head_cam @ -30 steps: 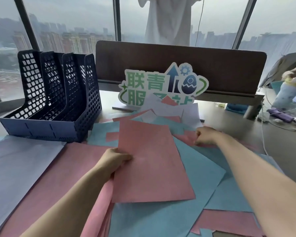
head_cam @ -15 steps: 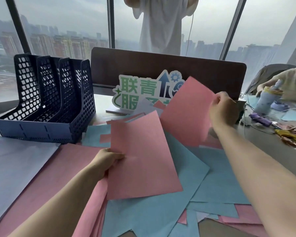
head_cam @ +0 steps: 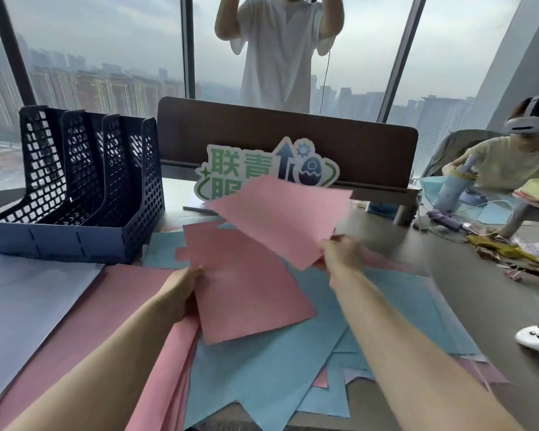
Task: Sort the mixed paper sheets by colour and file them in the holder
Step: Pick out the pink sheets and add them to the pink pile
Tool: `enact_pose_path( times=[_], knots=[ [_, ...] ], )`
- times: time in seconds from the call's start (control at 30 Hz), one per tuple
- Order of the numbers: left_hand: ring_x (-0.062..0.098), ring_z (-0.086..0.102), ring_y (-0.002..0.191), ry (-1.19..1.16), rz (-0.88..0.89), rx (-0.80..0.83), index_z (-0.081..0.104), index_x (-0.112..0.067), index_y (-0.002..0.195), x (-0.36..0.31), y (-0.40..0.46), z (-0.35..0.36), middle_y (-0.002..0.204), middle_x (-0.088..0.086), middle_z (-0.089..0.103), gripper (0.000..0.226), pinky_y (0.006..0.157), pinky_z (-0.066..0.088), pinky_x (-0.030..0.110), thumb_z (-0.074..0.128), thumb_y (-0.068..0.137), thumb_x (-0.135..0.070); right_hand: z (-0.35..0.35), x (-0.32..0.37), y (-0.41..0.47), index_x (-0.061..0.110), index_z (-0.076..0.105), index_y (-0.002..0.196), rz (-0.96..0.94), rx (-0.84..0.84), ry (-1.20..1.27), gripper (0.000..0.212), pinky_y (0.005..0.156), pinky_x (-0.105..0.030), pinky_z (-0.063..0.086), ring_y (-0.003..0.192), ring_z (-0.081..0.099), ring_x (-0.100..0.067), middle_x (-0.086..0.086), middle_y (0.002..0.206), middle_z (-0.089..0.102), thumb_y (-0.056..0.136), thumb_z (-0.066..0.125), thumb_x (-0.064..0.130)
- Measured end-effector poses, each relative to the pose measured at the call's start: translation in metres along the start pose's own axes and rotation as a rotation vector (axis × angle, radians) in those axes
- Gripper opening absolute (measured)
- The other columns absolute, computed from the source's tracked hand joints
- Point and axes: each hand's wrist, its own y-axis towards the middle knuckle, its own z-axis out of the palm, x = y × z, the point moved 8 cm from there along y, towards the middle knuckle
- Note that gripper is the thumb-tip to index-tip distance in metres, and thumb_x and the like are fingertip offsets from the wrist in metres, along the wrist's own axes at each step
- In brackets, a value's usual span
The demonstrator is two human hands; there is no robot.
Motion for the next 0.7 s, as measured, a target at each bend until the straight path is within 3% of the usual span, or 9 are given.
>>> enact_pose_path(
  times=[0.13, 0.23, 0.3, 0.47, 0.57, 0.63, 0.7],
  knots=[
    [0.036, 0.069, 0.093, -0.128, -0.003, 0.085, 0.066, -0.009, 0.107, -0.003, 0.002, 0.003, 0.094, 0.018, 0.074, 0.055, 0.085, 0.054, 0.045, 0.043, 0.096, -0.058, 0.064, -0.038, -0.06, -0.001, 0.066, 0.089, 0.143, 0.385, -0.078, 0.019, 0.047, -0.034, 0.049, 0.06, 0.058, -0.025, -0.014, 0.072, 0.064, 0.07, 0.06, 0.0],
    [0.04, 0.068, 0.1, -0.054, -0.017, 0.141, 0.066, -0.007, 0.118, -0.002, -0.003, 0.004, 0.107, 0.022, 0.071, 0.057, 0.094, 0.051, 0.055, 0.062, 0.087, -0.055, 0.085, -0.042, -0.092, -0.006, 0.058, 0.102, 0.211, 0.645, -0.176, 0.024, 0.041, -0.026, 0.05, 0.052, 0.063, -0.022, -0.019, 0.079, 0.065, 0.078, 0.055, -0.006],
    [0.042, 0.069, 0.097, -0.032, -0.008, 0.153, 0.066, -0.006, 0.118, -0.003, -0.003, 0.005, 0.107, 0.023, 0.071, 0.056, 0.091, 0.052, 0.056, 0.068, 0.083, -0.05, 0.084, -0.038, -0.101, -0.002, 0.055, 0.096, 0.188, 0.748, -0.284, 0.016, 0.039, -0.023, 0.048, 0.045, 0.062, -0.018, -0.017, 0.071, 0.064, 0.081, 0.055, -0.004],
    [0.033, 0.069, 0.079, -0.132, -0.015, 0.18, 0.069, -0.014, 0.103, -0.008, 0.003, 0.011, 0.088, 0.015, 0.075, 0.048, 0.077, 0.052, 0.041, 0.052, 0.09, -0.057, 0.064, -0.032, -0.095, 0.002, 0.06, 0.091, 0.126, 0.851, -0.456, 0.009, 0.039, -0.021, 0.043, 0.043, 0.06, -0.015, -0.011, 0.068, 0.064, 0.084, 0.059, 0.007],
    [0.034, 0.066, 0.077, 0.018, -0.003, 0.082, 0.064, -0.004, 0.114, -0.005, 0.012, 0.003, 0.094, 0.022, 0.07, 0.035, 0.075, 0.054, 0.046, 0.069, 0.087, -0.025, 0.055, -0.034, -0.099, 0.007, 0.064, 0.094, 0.109, 1.02, -0.571, 0.019, 0.037, -0.019, 0.036, 0.043, 0.055, -0.011, -0.005, 0.072, 0.068, 0.09, 0.064, 0.026],
    [0.031, 0.063, 0.069, 0.131, 0.063, -0.053, 0.062, 0.002, 0.112, -0.007, 0.02, -0.007, 0.091, 0.024, 0.067, 0.031, 0.073, 0.053, 0.047, 0.068, 0.082, 0.0, 0.046, -0.032, -0.079, 0.011, 0.064, 0.097, 0.129, 0.932, -0.54, 0.035, 0.037, -0.02, 0.034, 0.044, 0.053, -0.012, -0.002, 0.074, 0.068, 0.09, 0.064, 0.045],
    [0.026, 0.059, 0.062, 0.169, 0.113, -0.105, 0.064, 0.002, 0.104, -0.013, 0.021, -0.007, 0.085, 0.022, 0.067, 0.024, 0.067, 0.052, 0.039, 0.068, 0.08, 0.004, 0.023, -0.031, -0.031, 0.014, 0.064, 0.099, 0.122, 0.586, -0.471, 0.035, 0.04, -0.022, 0.042, 0.05, 0.056, -0.017, -0.004, 0.079, 0.064, 0.09, 0.061, 0.048]
  ],
)
